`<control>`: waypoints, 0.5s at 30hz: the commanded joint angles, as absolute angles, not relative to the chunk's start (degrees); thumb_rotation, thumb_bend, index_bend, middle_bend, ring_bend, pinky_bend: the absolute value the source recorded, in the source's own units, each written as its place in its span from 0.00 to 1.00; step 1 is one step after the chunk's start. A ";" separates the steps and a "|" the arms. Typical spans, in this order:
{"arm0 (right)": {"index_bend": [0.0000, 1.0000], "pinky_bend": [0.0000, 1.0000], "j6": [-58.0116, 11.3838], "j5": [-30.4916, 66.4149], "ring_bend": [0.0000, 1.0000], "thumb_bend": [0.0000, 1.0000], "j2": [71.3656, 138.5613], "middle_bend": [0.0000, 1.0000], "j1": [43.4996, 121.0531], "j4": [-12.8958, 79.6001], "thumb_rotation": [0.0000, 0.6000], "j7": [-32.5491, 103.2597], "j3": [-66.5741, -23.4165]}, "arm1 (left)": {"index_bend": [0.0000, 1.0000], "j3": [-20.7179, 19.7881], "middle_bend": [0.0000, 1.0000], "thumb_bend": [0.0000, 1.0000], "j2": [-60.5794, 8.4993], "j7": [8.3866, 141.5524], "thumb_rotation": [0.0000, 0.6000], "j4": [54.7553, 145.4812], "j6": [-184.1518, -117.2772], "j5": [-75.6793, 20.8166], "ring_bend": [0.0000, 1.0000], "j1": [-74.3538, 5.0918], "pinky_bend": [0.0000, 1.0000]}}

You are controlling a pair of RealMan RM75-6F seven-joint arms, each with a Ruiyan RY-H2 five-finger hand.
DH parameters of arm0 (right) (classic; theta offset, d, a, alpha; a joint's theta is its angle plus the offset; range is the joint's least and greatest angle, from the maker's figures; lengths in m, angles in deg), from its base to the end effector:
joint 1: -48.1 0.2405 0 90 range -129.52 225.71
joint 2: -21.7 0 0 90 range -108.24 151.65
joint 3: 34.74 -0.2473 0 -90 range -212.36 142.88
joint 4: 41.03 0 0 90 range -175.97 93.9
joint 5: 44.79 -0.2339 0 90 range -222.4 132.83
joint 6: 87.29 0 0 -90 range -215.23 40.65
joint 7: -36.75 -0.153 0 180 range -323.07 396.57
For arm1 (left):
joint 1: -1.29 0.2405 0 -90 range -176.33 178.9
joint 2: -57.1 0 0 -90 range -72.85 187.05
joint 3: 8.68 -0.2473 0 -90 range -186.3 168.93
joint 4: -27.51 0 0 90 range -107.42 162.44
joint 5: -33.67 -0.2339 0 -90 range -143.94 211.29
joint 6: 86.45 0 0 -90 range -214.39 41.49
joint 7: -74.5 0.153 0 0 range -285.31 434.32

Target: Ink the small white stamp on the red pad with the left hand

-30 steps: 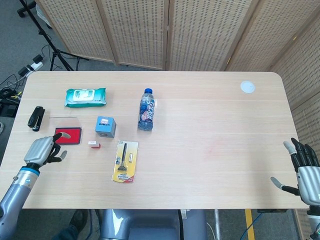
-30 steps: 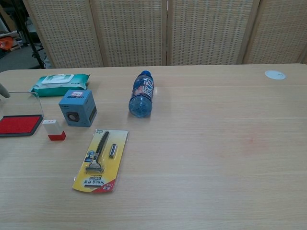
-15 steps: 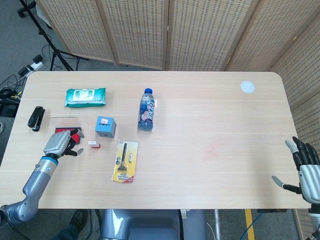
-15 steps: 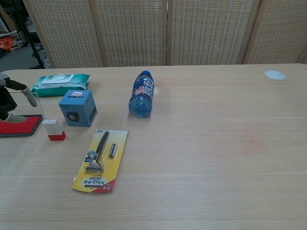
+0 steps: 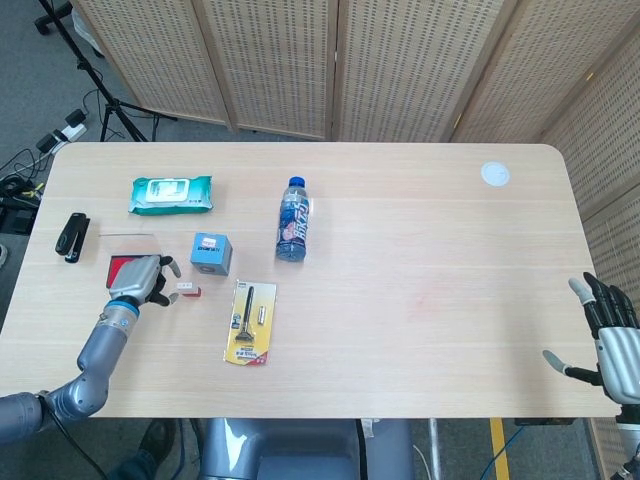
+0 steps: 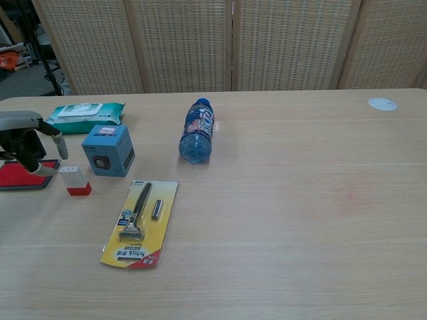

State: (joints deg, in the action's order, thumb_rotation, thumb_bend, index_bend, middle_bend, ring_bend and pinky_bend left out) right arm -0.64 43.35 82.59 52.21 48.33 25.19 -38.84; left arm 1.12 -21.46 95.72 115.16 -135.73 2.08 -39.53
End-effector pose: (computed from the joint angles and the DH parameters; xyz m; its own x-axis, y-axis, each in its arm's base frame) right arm -0.3222 -0.1932 0.1625 0.3082 0.0417 0.9504 -0.9501 -0.0383 0.3097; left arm -0.2382 0.3589 0.0038 0.2243 0.4607 0.8587 0.9405 0.1285 -0.3146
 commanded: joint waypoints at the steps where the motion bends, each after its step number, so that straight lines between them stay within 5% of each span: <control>1: 0.00 0.00 -0.90 43.13 0.00 0.00 82.49 0.00 52.31 48.32 1.00 24.91 -38.90 | 0.46 0.92 0.99 0.29 -22.90 96.74 1.00 113.78 -136.23 3.44 0.95 -40.58 0.93; 15: 0.00 0.00 -1.67 42.66 0.00 0.00 82.23 0.00 52.61 48.08 1.00 23.69 -38.97 | 0.47 0.17 0.99 0.30 -26.17 97.45 1.00 111.37 -136.82 4.57 0.95 -42.01 0.93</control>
State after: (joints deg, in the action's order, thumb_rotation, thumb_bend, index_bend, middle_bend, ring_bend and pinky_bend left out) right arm -1.65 42.70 82.24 52.60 48.08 23.73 -38.95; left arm 0.24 -25.95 97.32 111.54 -136.67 4.60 -41.91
